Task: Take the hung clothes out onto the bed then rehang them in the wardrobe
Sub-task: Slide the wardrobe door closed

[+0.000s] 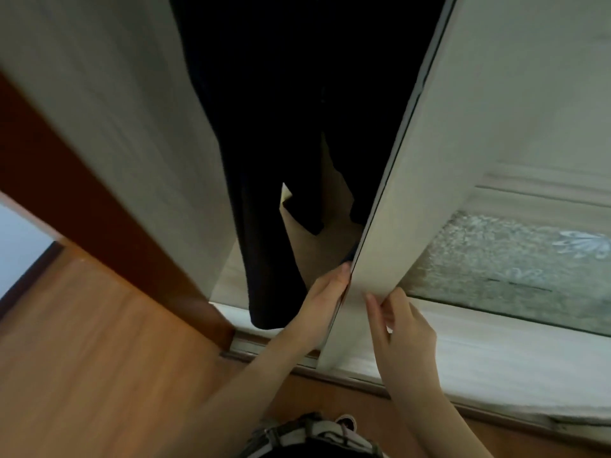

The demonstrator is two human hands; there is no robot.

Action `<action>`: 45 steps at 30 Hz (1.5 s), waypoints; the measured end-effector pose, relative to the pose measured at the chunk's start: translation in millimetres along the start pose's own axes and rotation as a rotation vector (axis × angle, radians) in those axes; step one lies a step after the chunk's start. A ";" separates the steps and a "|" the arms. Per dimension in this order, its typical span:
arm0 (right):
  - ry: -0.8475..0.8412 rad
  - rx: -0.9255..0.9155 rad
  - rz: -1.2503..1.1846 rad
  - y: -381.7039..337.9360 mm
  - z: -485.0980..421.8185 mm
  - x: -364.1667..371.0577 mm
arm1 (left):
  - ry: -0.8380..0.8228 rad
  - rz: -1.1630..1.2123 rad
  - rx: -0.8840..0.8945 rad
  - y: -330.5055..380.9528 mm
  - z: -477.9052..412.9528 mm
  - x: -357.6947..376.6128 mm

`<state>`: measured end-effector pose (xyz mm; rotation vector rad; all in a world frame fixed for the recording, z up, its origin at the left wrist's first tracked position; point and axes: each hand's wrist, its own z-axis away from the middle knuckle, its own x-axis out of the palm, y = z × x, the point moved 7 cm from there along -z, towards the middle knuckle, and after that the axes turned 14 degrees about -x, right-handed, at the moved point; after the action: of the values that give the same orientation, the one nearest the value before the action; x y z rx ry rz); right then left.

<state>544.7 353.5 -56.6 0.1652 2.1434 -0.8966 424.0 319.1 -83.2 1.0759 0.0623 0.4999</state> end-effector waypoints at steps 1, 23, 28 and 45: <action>-0.005 -0.033 0.004 -9.2 -3.9 7.4 | 0.026 -0.007 0.015 0.6 2.9 -12.7; -0.271 -0.143 0.005 -167.8 -64.1 170.4 | 1.044 0.087 0.338 38.2 150.4 -372.1; -0.271 -0.208 0.022 -199.0 -75.0 202.2 | 0.873 0.116 0.335 39.8 132.4 -389.2; -0.106 -0.534 0.280 -285.1 -99.5 262.0 | 0.791 0.051 0.293 39.4 131.2 -412.7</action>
<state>193.7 162.3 -44.4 0.1369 2.1150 -0.1560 81.2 52.1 -64.5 1.1067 0.8252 0.9605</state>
